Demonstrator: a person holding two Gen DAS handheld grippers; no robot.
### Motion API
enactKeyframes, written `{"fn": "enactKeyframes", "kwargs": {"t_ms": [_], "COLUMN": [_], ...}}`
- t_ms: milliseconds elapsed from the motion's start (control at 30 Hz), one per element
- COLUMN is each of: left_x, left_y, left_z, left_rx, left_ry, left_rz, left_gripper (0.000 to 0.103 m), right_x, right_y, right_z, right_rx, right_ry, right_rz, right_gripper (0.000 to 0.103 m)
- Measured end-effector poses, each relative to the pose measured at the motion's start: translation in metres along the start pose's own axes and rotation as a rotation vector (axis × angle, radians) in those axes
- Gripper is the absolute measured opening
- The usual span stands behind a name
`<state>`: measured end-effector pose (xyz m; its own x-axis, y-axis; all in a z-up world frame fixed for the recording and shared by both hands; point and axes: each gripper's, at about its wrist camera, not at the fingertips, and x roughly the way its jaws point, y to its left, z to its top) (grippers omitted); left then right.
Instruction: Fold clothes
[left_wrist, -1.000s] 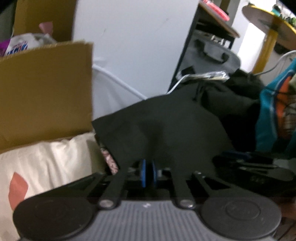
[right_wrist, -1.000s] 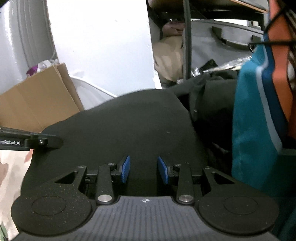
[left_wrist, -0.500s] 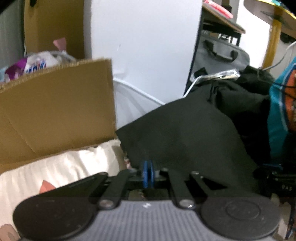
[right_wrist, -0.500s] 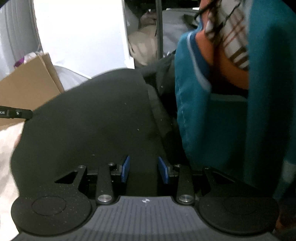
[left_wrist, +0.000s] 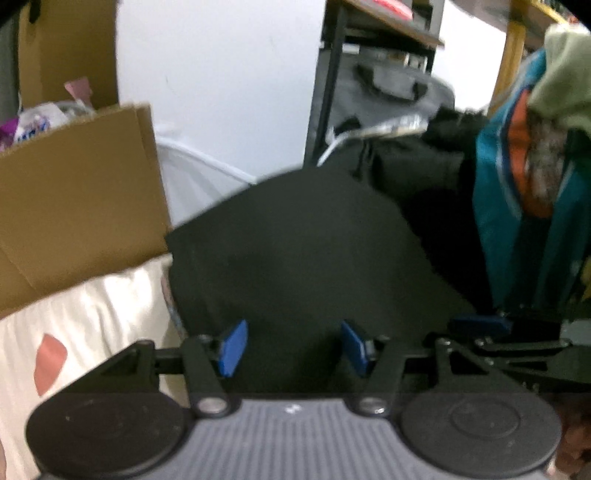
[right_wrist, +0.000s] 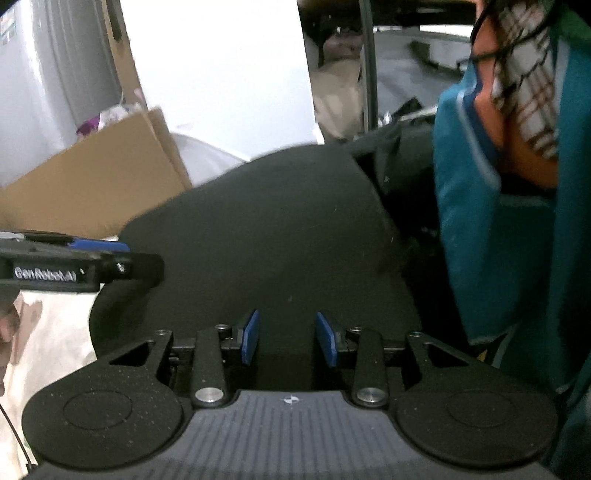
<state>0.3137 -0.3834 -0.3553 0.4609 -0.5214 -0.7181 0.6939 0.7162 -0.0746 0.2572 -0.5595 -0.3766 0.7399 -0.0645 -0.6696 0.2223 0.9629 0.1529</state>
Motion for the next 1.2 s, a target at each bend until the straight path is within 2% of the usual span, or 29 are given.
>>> {"fn": "enactKeyframes", "kwargs": {"t_ms": [200, 367, 467, 533, 667, 733, 867, 1100, 1200], "left_x": [0.001, -0.011, -0.018, -0.023, -0.036, -0.043, -0.065, -0.116, -0.145], "left_y": [-0.003, 0.001, 0.005, 0.009, 0.020, 0.022, 0.022, 0.027, 0.031], "left_z": [-0.010, -0.011, -0.012, -0.012, -0.009, -0.006, 0.003, 0.028, 0.042], "left_rx": [0.017, -0.018, -0.044, -0.078, -0.185, -0.209, -0.211, -0.233, -0.249], "left_ry": [0.016, 0.068, 0.107, 0.143, 0.209, 0.237, 0.258, 0.259, 0.244], "left_rz": [0.028, 0.046, 0.062, 0.063, 0.048, 0.047, 0.051, 0.069, 0.088], "left_gripper": [0.060, 0.060, 0.068, 0.081, 0.084, 0.092, 0.103, 0.102, 0.103], "right_x": [0.002, -0.007, -0.009, -0.013, -0.028, -0.036, -0.051, -0.083, -0.103], "right_y": [-0.006, -0.005, -0.003, -0.003, -0.003, -0.002, 0.003, 0.011, 0.016], "right_z": [-0.024, -0.024, -0.023, -0.021, -0.019, -0.017, -0.007, 0.025, 0.040], "right_rx": [0.016, 0.045, 0.061, 0.088, 0.122, 0.141, 0.160, 0.184, 0.193], "right_ry": [0.063, 0.096, 0.124, 0.148, 0.170, 0.181, 0.208, 0.248, 0.264], "right_rz": [-0.025, -0.049, -0.060, -0.053, -0.051, -0.047, -0.041, -0.042, -0.036], "right_gripper": [0.041, 0.041, 0.043, 0.054, 0.078, 0.088, 0.091, 0.102, 0.102]}}
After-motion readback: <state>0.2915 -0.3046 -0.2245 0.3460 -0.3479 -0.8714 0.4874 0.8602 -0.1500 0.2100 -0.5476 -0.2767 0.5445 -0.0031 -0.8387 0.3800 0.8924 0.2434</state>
